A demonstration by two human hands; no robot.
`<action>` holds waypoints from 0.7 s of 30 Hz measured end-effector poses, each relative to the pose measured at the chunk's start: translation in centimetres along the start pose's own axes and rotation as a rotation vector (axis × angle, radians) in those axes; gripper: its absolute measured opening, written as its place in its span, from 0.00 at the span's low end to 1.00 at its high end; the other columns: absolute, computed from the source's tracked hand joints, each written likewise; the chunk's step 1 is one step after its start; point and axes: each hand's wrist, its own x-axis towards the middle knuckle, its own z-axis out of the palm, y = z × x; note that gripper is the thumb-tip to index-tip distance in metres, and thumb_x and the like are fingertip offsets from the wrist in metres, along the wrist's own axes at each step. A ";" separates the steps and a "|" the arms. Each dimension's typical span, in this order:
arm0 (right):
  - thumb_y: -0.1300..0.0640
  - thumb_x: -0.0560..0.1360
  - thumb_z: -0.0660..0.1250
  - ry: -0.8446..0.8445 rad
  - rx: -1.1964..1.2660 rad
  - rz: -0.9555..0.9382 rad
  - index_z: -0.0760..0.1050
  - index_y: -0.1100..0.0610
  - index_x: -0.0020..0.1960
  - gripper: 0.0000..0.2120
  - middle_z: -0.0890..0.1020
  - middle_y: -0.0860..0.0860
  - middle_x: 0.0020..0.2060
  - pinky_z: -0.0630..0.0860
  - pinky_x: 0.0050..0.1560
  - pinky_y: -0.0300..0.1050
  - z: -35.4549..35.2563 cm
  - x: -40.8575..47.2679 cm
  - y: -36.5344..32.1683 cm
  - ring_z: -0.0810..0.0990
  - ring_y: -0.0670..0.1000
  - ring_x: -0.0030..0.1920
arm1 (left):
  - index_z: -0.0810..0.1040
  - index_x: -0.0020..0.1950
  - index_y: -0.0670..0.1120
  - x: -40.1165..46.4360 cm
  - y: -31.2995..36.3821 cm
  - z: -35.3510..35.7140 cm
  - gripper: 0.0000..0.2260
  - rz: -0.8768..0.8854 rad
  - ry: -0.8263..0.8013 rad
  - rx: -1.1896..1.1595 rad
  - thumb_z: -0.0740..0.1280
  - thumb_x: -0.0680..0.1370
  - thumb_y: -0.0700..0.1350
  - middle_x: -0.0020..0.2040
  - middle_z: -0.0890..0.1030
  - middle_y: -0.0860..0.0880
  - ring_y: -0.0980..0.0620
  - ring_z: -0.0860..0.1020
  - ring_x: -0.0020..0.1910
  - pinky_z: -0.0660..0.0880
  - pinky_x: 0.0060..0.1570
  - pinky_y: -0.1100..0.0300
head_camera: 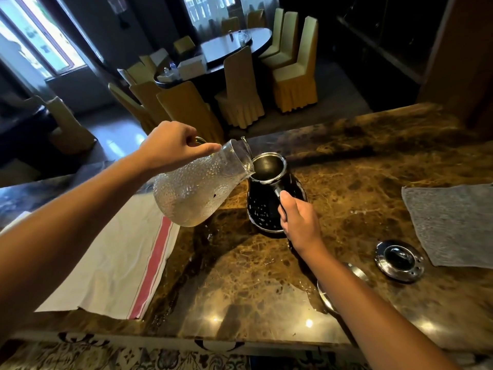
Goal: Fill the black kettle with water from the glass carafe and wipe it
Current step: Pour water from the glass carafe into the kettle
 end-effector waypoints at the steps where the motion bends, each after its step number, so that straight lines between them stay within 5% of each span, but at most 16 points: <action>1: 0.31 0.77 0.59 0.004 -0.007 0.000 0.62 0.54 0.30 0.30 0.65 0.51 0.25 0.57 0.31 0.52 0.0 0.1 0.1 0.62 0.50 0.26 | 0.74 0.34 0.44 0.2 0.0 -0.1 0.28 0.020 -0.006 0.017 0.64 0.70 0.70 0.29 0.71 0.48 0.53 0.68 0.28 0.62 0.29 0.61; 10: 0.33 0.78 0.58 0.034 -0.064 -0.029 0.64 0.50 0.29 0.27 0.66 0.47 0.24 0.59 0.33 0.51 0.0 0.2 0.2 0.64 0.49 0.26 | 0.77 0.37 0.42 3.5 0.1 -1.1 0.24 0.105 -0.115 0.158 0.69 0.77 0.63 0.32 0.77 0.43 0.48 0.73 0.30 0.70 0.32 0.54; 16: 0.34 0.78 0.59 0.042 -0.057 -0.033 0.63 0.50 0.29 0.26 0.66 0.47 0.24 0.60 0.34 0.52 0.1 0.2 0.2 0.64 0.49 0.27 | 0.70 0.36 0.57 4.0 0.2 -1.1 0.15 0.138 -0.115 0.162 0.70 0.78 0.60 0.32 0.73 0.60 0.63 0.72 0.30 0.67 0.29 0.67; 21: 0.34 0.79 0.59 0.030 -0.052 -0.037 0.62 0.49 0.29 0.26 0.65 0.45 0.24 0.58 0.33 0.50 0.1 0.2 0.4 0.63 0.48 0.26 | 0.81 0.54 0.49 4.2 0.6 -1.6 0.18 0.169 -0.156 0.239 0.67 0.78 0.62 0.47 0.84 0.50 0.52 0.82 0.42 0.78 0.41 0.57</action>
